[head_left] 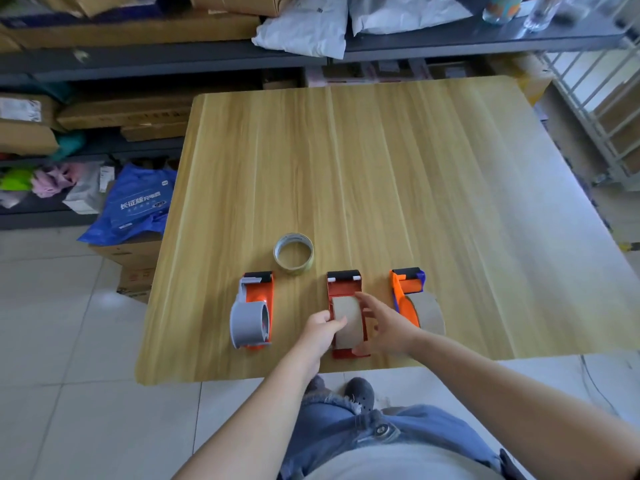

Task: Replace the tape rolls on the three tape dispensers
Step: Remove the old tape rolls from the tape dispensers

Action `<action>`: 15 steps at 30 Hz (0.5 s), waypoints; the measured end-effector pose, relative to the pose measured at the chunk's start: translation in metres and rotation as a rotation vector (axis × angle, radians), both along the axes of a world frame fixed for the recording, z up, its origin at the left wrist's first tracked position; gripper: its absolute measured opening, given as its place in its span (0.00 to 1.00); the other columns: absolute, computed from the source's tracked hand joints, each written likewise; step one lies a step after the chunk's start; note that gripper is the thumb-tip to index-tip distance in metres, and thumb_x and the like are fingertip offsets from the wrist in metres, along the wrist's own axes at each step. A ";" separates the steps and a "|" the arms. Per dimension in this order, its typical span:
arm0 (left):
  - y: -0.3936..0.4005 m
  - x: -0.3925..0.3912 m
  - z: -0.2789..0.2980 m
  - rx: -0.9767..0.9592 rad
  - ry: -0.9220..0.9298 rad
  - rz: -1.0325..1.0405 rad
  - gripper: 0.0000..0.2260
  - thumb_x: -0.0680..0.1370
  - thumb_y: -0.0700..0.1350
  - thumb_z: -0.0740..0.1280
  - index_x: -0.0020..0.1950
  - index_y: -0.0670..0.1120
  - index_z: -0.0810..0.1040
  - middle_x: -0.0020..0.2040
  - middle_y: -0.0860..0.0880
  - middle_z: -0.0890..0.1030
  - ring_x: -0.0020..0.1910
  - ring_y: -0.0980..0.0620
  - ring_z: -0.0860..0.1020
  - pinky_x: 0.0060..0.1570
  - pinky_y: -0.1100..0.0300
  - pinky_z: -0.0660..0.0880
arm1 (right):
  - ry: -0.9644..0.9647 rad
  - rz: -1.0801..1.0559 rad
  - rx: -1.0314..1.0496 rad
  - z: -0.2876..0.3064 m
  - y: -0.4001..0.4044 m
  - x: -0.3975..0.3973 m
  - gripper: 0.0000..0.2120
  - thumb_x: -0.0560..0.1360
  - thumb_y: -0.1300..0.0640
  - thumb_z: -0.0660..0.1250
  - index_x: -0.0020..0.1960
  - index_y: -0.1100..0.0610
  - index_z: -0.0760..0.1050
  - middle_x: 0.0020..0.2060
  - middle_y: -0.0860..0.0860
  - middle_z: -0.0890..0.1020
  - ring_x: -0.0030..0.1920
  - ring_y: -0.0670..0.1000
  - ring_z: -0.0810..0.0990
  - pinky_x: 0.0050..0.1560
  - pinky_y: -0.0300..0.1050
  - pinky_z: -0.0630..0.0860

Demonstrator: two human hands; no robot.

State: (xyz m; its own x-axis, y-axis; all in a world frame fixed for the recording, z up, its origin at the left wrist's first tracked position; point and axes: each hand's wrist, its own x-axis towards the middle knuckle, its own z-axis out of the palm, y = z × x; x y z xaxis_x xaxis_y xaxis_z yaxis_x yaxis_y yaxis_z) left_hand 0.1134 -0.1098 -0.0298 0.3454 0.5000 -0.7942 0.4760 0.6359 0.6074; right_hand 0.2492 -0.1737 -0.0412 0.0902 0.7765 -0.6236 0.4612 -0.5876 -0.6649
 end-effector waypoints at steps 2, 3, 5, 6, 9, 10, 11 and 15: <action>0.006 0.001 0.005 -0.025 -0.014 0.033 0.05 0.79 0.42 0.62 0.49 0.48 0.77 0.51 0.48 0.80 0.57 0.47 0.76 0.63 0.49 0.71 | 0.046 -0.040 0.014 0.001 0.002 -0.001 0.51 0.63 0.58 0.78 0.76 0.49 0.51 0.71 0.49 0.65 0.69 0.49 0.66 0.67 0.46 0.69; 0.009 0.001 0.007 -0.037 -0.024 0.053 0.05 0.79 0.42 0.62 0.53 0.45 0.76 0.53 0.47 0.80 0.58 0.46 0.76 0.63 0.48 0.71 | 0.081 -0.061 0.018 0.001 0.004 -0.002 0.51 0.63 0.59 0.78 0.76 0.48 0.51 0.70 0.49 0.66 0.68 0.50 0.67 0.67 0.47 0.69; 0.016 0.002 0.011 -0.041 -0.036 0.076 0.13 0.79 0.42 0.62 0.62 0.41 0.73 0.58 0.44 0.78 0.60 0.44 0.75 0.62 0.47 0.73 | 0.172 -0.122 0.011 0.004 0.008 -0.003 0.52 0.63 0.62 0.78 0.76 0.48 0.49 0.68 0.49 0.67 0.65 0.49 0.69 0.65 0.47 0.71; 0.018 0.003 0.013 -0.037 -0.045 0.081 0.15 0.79 0.43 0.63 0.65 0.40 0.72 0.60 0.43 0.78 0.60 0.44 0.75 0.61 0.47 0.74 | 0.209 -0.151 0.003 0.005 0.010 -0.004 0.52 0.64 0.63 0.77 0.76 0.49 0.48 0.67 0.48 0.67 0.64 0.48 0.69 0.64 0.47 0.72; 0.026 0.007 0.017 -0.040 -0.085 0.146 0.16 0.78 0.43 0.63 0.64 0.40 0.72 0.58 0.42 0.78 0.58 0.44 0.76 0.60 0.48 0.74 | 0.246 -0.152 -0.035 0.001 0.009 -0.009 0.53 0.65 0.64 0.77 0.76 0.49 0.45 0.65 0.47 0.68 0.63 0.49 0.70 0.63 0.48 0.73; 0.029 0.008 0.018 -0.046 -0.111 0.180 0.13 0.79 0.42 0.62 0.62 0.39 0.73 0.54 0.43 0.79 0.56 0.45 0.76 0.57 0.49 0.74 | 0.250 -0.152 -0.051 -0.001 0.007 -0.012 0.53 0.65 0.63 0.77 0.77 0.49 0.44 0.65 0.48 0.69 0.64 0.50 0.71 0.63 0.47 0.74; 0.032 0.009 0.019 -0.050 -0.131 0.201 0.11 0.79 0.41 0.62 0.59 0.40 0.75 0.51 0.43 0.80 0.53 0.46 0.77 0.55 0.50 0.74 | 0.275 -0.174 -0.061 -0.002 0.006 -0.014 0.54 0.65 0.63 0.77 0.77 0.49 0.44 0.65 0.48 0.70 0.63 0.50 0.72 0.61 0.45 0.75; 0.040 0.005 0.025 -0.022 -0.135 0.130 0.05 0.77 0.41 0.65 0.52 0.43 0.77 0.46 0.46 0.81 0.47 0.48 0.79 0.49 0.54 0.76 | 0.513 -0.410 -0.009 0.002 0.012 -0.015 0.47 0.68 0.66 0.74 0.75 0.45 0.49 0.57 0.49 0.73 0.54 0.48 0.77 0.49 0.41 0.77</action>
State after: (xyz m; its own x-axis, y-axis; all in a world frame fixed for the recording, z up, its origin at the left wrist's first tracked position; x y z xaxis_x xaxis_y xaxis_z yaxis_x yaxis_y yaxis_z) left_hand 0.1180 -0.0700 -0.0053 0.3835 0.5306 -0.7559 0.3039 0.7004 0.6458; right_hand 0.2341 -0.1620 -0.0391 0.0675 0.7372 -0.6723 -0.1757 -0.6545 -0.7353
